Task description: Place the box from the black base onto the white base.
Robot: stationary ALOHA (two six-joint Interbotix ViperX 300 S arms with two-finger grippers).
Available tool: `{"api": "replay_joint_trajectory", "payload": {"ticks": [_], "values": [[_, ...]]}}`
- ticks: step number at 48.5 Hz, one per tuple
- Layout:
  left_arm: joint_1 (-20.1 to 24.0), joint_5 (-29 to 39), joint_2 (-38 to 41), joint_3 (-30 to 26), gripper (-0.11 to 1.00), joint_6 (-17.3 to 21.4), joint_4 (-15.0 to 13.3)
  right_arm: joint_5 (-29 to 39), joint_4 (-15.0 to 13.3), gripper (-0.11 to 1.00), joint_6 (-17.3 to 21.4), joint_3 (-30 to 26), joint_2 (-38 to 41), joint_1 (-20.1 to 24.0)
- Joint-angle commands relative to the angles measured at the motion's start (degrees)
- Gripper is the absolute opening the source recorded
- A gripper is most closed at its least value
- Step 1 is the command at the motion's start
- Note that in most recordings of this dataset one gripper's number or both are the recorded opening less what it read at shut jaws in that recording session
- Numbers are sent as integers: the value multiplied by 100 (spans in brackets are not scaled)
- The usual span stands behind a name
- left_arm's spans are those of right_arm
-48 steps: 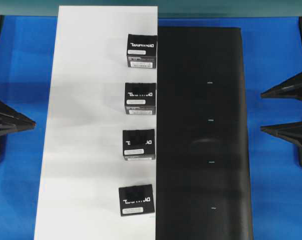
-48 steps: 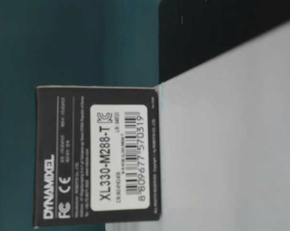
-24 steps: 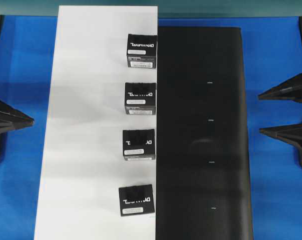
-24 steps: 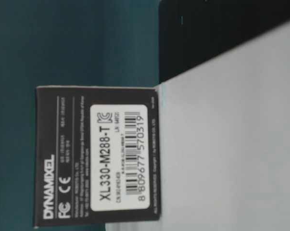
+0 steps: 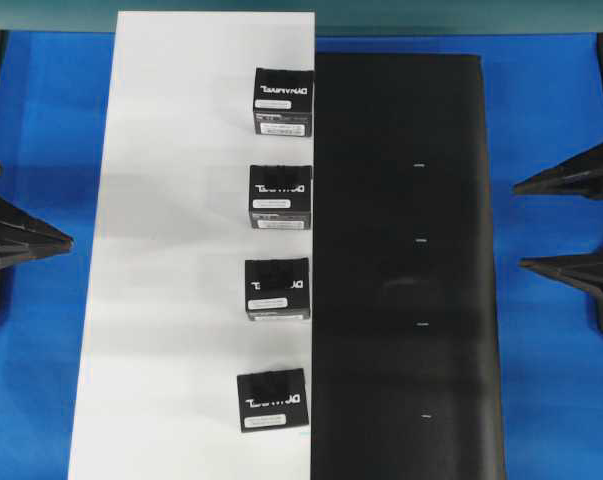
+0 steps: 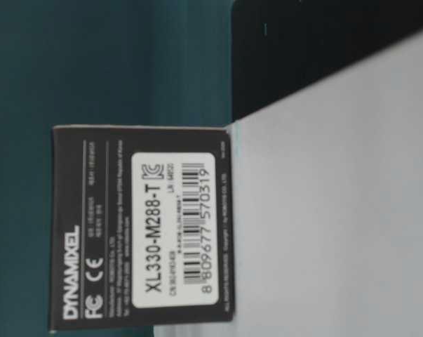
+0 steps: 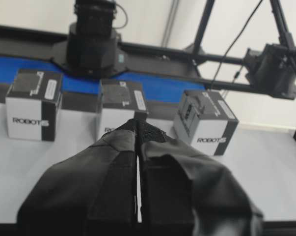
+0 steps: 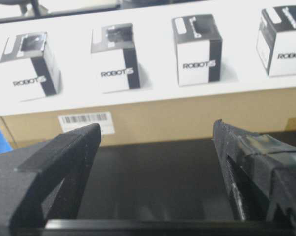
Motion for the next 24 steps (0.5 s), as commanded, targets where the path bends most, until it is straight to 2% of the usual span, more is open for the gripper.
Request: {"api": "replay_joint_trajectory", "payload": {"ticks": [1, 24], "values": [[0, -62, 53, -62, -2, 9, 18, -88, -53, 91, 0, -44, -9, 0], [0, -70, 18, -62, -2, 18, 18, -308, -53, 91, 44, -44, -26, 9]]}}
